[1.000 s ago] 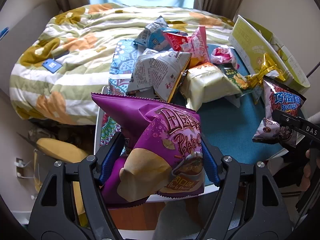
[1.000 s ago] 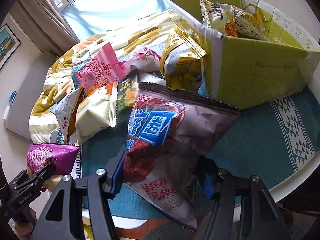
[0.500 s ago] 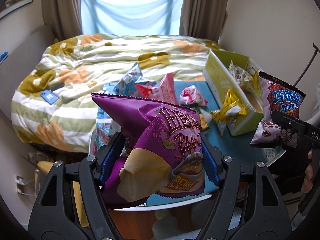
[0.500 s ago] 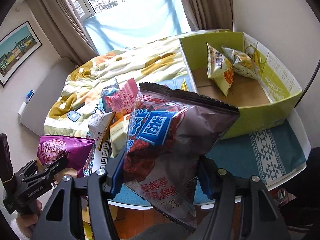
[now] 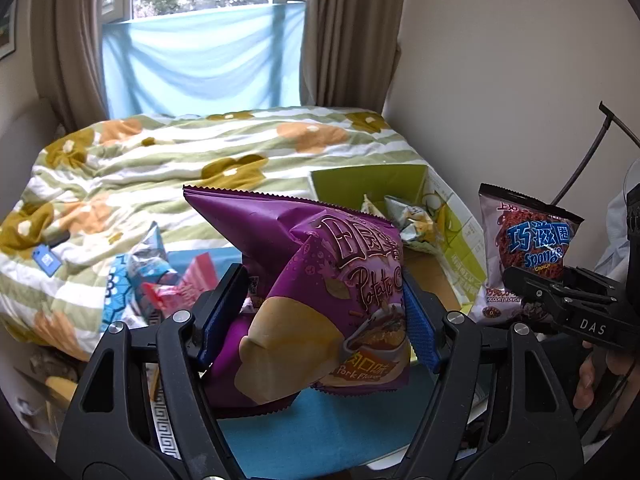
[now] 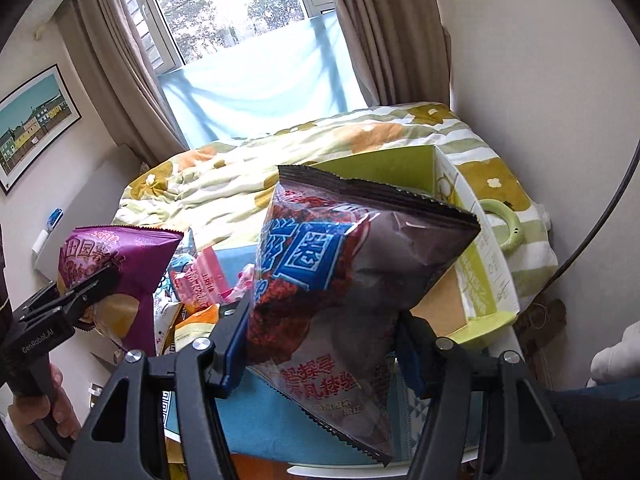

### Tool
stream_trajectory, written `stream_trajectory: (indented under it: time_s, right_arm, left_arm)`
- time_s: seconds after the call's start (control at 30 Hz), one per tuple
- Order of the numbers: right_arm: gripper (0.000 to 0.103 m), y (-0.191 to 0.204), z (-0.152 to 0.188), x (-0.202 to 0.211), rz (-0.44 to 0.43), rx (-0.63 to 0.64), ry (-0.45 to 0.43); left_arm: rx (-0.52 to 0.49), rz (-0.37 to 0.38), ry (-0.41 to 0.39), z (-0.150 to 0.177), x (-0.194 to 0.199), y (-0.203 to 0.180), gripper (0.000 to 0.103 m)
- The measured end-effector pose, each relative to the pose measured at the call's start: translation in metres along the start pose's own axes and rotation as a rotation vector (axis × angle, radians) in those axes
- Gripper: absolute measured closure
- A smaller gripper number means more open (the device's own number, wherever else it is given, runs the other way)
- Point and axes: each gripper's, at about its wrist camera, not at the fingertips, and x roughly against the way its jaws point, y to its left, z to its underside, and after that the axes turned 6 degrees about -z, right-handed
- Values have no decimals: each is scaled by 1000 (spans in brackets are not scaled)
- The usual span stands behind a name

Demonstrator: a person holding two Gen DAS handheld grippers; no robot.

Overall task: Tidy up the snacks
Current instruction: 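Carry both bags over the cardboard box and release them inside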

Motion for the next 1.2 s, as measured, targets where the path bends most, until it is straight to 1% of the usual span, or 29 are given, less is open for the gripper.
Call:
stream_trajectory:
  time_s: [0.07,0.17,0.33,0.4,0.47,0.5,0.53,0.6,0.67,0.8,0.9,1.0,1.13,1.2]
  right_arm:
    - [45,-16,-7,-2,3,2,3]
    - [45,-37,-13,-4,4,8,9]
    - [45,-73,-21,-9,17,23,34]
    - [45,-88,-24,-12,18,22,50]
    - [45,-101,-25,-15,12,25,71]
    - [45,-106,-24,-18,12,28,84]
    - [45,-113,-26,-20,11,28,98]
    - [45,-121,-28,-26,7,33,119]
    - [45,-127,-30,-31,4,36,135]
    - [45,-130,-35,-38,-11,53,152]
    - [45,-127,-37,-46,-6,76,175]
    - [45,-119,-37,-59,-7,116,216]
    - [45,-109,-37,-76,-9,154,254]
    - [45,-107,-36,-87,11,159,279]
  left_arm:
    - [-13,12,24,-7,-19,-24,32]
    - [-42,15,65,-8,-51,-58,32]
    - [-66,18,165,6,-101,-101,32]
    - [-64,32,192,10,-116,-114,32]
    - [-72,34,211,14,-126,-123,29]
    - [-84,24,218,15,-131,-127,25]
    - [-94,-3,219,16,-132,-130,15]
    - [-93,-39,214,16,-133,-132,0]
    - [-73,-40,215,17,-130,-125,1]
    - [-41,-87,224,20,-122,-111,1]
    - [-2,-113,222,25,-113,-100,1]
    - [34,-128,221,31,-103,-92,1]
    - [51,-145,222,39,-99,-86,1]
    - [55,-152,226,41,-97,-85,1]
